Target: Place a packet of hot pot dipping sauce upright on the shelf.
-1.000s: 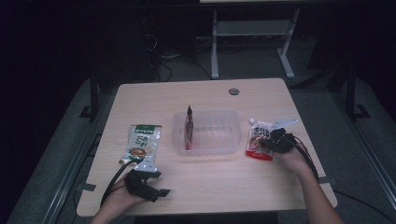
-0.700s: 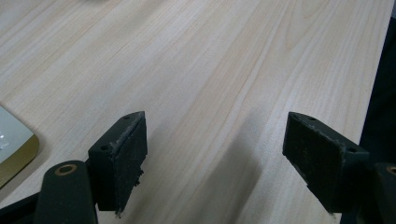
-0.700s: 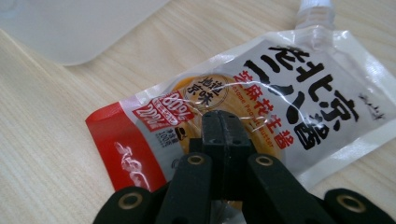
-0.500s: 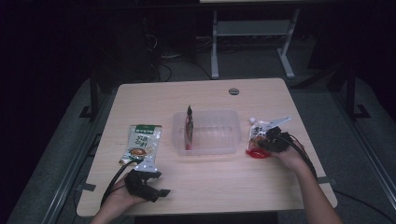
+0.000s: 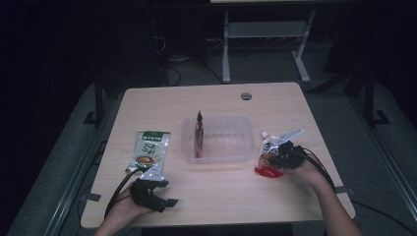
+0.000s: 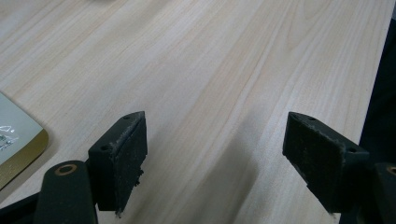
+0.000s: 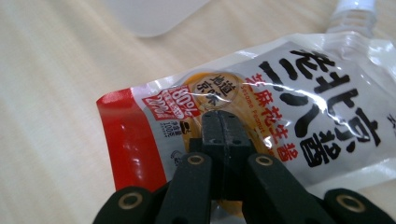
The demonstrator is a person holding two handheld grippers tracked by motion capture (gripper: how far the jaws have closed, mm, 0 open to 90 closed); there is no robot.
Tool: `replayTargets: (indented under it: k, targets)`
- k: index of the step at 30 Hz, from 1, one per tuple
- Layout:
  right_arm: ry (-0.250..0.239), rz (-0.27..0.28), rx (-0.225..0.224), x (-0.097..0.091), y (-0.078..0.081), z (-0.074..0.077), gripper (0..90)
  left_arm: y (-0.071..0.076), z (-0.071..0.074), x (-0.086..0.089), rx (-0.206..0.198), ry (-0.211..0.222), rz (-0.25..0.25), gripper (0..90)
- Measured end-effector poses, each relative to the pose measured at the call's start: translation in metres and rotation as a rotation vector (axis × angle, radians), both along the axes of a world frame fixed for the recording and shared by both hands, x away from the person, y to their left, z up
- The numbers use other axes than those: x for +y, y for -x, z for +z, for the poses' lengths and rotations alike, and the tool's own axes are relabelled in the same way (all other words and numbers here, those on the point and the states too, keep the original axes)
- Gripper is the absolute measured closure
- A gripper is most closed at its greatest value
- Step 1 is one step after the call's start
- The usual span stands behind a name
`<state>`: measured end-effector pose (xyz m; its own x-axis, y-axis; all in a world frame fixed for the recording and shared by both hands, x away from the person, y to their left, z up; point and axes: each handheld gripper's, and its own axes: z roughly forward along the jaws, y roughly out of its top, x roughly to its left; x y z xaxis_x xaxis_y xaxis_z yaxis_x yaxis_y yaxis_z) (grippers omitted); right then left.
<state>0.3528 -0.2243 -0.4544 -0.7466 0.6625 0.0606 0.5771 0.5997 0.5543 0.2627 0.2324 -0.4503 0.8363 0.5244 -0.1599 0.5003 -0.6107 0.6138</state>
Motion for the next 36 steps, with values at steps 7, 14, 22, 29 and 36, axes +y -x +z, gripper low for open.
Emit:
replayTargets:
  k: [7,14,22,29,36]
  targets:
    - [-0.015,0.051,0.025,0.007,0.017,0.001,89.9,0.000,0.000,0.000,-0.003,-0.001,-0.003,21.7]
    - [-0.031,0.136,0.041,0.020,0.035,0.002,89.8,0.000,0.000,0.000,-0.004,-0.008,-0.010,21.7]
    - [-0.056,0.236,0.078,0.045,0.046,0.002,89.8,0.000,0.000,-0.001,-0.003,-0.008,-0.010,21.7]
    - [-0.067,0.336,0.059,0.069,0.050,-0.001,89.8,0.000,0.000,-0.002,-0.005,-0.009,-0.014,21.7]
    - [-0.085,0.393,0.056,0.099,0.053,-0.001,89.8,-0.001,0.000,-0.005,-0.002,-0.002,-0.018,21.8]
